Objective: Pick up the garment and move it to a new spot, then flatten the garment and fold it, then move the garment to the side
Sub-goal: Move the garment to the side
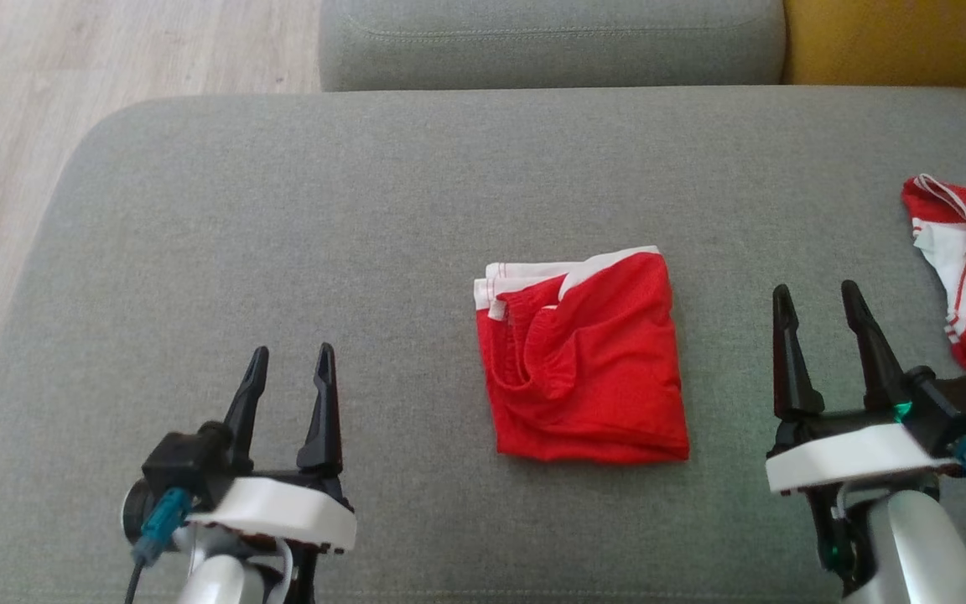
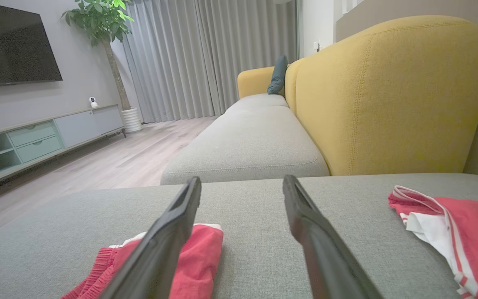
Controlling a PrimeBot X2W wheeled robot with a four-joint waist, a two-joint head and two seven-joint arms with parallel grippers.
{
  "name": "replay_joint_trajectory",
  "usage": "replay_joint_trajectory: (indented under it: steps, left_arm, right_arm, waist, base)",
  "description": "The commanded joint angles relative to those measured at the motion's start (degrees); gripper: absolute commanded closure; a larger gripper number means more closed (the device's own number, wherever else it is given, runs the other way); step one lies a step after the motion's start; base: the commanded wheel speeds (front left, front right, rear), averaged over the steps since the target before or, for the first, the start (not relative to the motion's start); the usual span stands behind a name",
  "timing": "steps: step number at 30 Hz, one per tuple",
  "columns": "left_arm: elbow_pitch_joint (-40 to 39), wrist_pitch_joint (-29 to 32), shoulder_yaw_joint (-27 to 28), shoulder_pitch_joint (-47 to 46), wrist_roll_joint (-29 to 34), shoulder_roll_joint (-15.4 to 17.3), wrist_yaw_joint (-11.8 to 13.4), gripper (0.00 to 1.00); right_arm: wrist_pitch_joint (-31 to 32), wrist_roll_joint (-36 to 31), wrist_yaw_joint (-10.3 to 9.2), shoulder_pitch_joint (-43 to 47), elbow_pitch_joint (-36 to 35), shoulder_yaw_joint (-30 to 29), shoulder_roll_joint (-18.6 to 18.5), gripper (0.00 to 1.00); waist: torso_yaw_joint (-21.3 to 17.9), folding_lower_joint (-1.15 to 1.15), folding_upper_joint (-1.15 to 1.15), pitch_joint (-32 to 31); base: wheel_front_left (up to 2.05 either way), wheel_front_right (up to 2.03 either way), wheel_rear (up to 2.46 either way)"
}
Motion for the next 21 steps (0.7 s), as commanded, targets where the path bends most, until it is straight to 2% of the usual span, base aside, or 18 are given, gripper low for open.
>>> replay_joint_trajectory:
  steps: [1,10,18,21]
  left_arm:
    - [-1.73,-0.7,1.41,-1.75,0.07,0.05,0.11,0.0]
    - [-1.64,-0.7,1.09,-2.3,0.13,0.05,0.15,0.0]
    - [-1.53,-0.7,-0.29,-3.59,-1.08,0.05,0.41,0.0]
    - [-1.55,-0.7,-0.81,-4.03,-1.58,0.05,0.8,0.0]
  right_arm:
    - [-0.06,0.28,0.37,-0.83,-1.85,1.08,-0.11,0.0]
    - [3.51,-2.06,0.37,-2.07,-1.44,-0.61,-0.11,0.0]
    - [18.65,-2.05,0.37,-7.25,1.77,-0.21,-0.14,0.0]
    - [24.42,0.68,0.37,-8.64,2.92,1.56,-1.05,0.0]
  waist:
    - [0.0,0.0,0.0,0.06]
    - [0.43,0.0,0.0,1.25]
    - [2.59,0.0,0.0,4.27]
    - [3.79,0.0,0.0,5.54]
  base:
    - [0.0,0.0,0.0]
    - [0.0,0.0,0.0]
    - [0.0,0.0,0.0]
    - [0.0,0.0,0.0]
